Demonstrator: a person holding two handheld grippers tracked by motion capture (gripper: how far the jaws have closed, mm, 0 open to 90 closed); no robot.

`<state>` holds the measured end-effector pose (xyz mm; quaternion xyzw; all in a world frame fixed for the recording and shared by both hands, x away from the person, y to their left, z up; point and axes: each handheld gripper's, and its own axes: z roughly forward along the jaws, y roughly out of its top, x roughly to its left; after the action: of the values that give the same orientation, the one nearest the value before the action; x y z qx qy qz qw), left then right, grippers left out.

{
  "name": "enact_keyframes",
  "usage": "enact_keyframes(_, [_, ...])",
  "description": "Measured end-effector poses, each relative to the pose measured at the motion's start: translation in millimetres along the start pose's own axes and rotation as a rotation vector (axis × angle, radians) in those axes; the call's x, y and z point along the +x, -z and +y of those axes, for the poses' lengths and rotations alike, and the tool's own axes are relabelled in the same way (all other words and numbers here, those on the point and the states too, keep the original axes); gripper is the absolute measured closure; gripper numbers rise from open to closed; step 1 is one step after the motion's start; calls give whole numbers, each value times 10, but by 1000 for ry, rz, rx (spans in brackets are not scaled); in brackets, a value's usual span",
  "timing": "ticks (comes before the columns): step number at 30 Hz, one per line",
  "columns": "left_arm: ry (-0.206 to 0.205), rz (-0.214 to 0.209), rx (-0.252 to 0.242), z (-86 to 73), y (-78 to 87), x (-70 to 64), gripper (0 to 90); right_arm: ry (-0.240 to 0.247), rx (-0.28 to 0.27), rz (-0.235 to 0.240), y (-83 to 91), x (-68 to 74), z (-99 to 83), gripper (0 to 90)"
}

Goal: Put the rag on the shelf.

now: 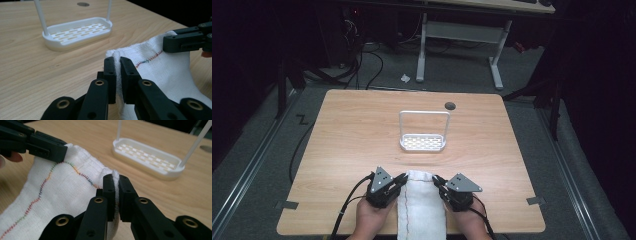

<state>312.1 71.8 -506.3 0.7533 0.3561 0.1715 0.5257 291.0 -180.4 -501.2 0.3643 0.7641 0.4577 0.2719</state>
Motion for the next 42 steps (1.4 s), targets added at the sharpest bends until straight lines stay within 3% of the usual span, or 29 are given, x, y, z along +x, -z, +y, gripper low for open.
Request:
enact_keyframes(5, [14, 1, -33, 92, 69, -28, 839, 22, -60, -11, 76, 13, 59, 858])
enact_keyframes(9, [-15, 15, -61, 186, 78, -56, 840, 26, -89, -14, 96, 7, 123, 858])
enact_keyframes(13, [-9, 13, -98, 328, 88, -55, 840, 27, -122, -17, 117, -41, 236, 858])
enact_keyframes(18, [-34, 23, -134, 488, 97, -80, 841, 22, -155, -15, 142, -102, 349, 858])
enact_keyframes(29, [-65, 55, -245, 918, 192, -54, 843, 35, -279, -45, 274, -228, 745, 858])
enact_keyframes(42, [-121, 79, -326, 1302, 279, -14, 844, 42, -377, -74, 360, -329, 1179, 859])
